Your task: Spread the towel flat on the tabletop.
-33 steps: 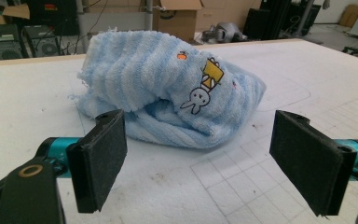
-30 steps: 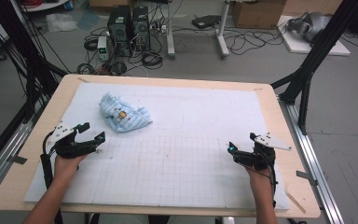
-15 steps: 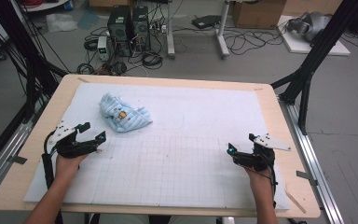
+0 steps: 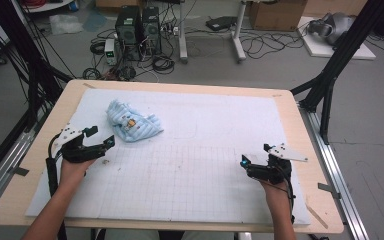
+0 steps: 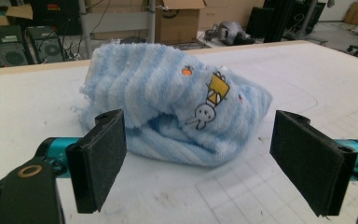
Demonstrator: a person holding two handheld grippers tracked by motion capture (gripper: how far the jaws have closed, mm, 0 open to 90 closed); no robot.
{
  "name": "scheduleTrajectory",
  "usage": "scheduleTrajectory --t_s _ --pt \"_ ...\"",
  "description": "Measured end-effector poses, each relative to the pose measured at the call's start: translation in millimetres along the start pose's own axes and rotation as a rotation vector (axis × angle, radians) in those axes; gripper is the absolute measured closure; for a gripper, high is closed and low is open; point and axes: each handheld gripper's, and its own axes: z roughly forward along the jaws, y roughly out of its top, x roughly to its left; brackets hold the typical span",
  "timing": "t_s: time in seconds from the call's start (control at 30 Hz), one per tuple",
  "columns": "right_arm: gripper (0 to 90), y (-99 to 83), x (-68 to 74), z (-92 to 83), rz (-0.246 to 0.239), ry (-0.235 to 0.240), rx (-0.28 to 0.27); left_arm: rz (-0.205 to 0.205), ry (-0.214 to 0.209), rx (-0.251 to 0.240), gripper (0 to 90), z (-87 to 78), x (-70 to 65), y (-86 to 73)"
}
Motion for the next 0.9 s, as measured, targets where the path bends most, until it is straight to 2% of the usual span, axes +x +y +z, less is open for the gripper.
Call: scheduleTrajectory --t_s 0.07,0.1,0.13,0.17,0.2,0.3,0.47,0.53,0.57,0.6,0.63,0.67,0.7,0.77,0.83,0.9 --pt "6.8 0.0 -0.3 0.9 -0.001 -0.001 -0.001 0.011 0.008 0.017 18.7 10.5 -0.4 5.5" --pt "6.8 0.0 -0.3 0.9 -0.001 -0.001 -0.001 0.011 0.008 0.017 18.5 10.5 -0.4 5.5" --pt "6.8 0.2 -0.2 1.0 0.0 -0.002 -0.001 0.019 0.01 0.034 18.5 17.9 -0.5 9.2" --pt "6.9 0.3 0.0 1.0 -0.002 0.0 -0.002 0.031 0.033 0.058 17.8 30.0 -1.4 15.4" --pt "6.9 0.3 0.0 1.0 -0.002 0.0 -0.002 0.031 0.033 0.058 18.0 30.0 -1.4 15.4" --pt "6.8 0.0 0.6 1.2 0.004 0.004 0.002 0.047 0.046 0.096 17.6 47.3 -0.9 21.7" --pt "6.9 -0.3 1.0 1.0 0.007 0.006 0.004 0.068 0.095 0.228 18.2 76.0 2.0 20.3" --pt "6.9 -0.4 0.9 0.6 0.009 0.007 0.004 0.061 0.109 0.25 20.2 83.3 4.0 18.1" --pt "6.9 -0.5 1.0 0.4 0.013 0.009 0.003 0.052 0.102 0.245 22.6 85.1 4.6 17.9" --pt "6.9 -0.8 0.9 0.4 0.015 0.008 0.005 0.056 0.091 0.24 29.3 85.6 5.1 18.3" --pt "6.9 -1.1 0.1 0.9 0.012 0.007 0.006 0.054 0.062 0.223 54.3 84.5 4.9 19.0" --pt "6.9 -1.1 0.1 0.9 0.012 0.007 0.006 0.054 0.062 0.223 68.2 84.5 4.9 19.0" --pt "6.8 -1.3 -0.3 1.5 0.011 0.007 0.008 0.074 0.041 0.215 75.8 82.9 4.1 20.1" --pt "6.9 -1.4 -0.4 1.6 0.011 0.006 0.009 0.088 0.002 0.189 79.3 78.3 1.6 24.2" --pt "6.9 -1.5 -0.3 1.9 0.018 0.005 0.012 0.086 -0.013 0.177 80.2 76.6 0.4 25.8" --pt "6.9 -2.0 -0.2 2.5 0.019 0.007 0.014 0.082 -0.061 0.15 80.8 71.7 -4.9 31.0"
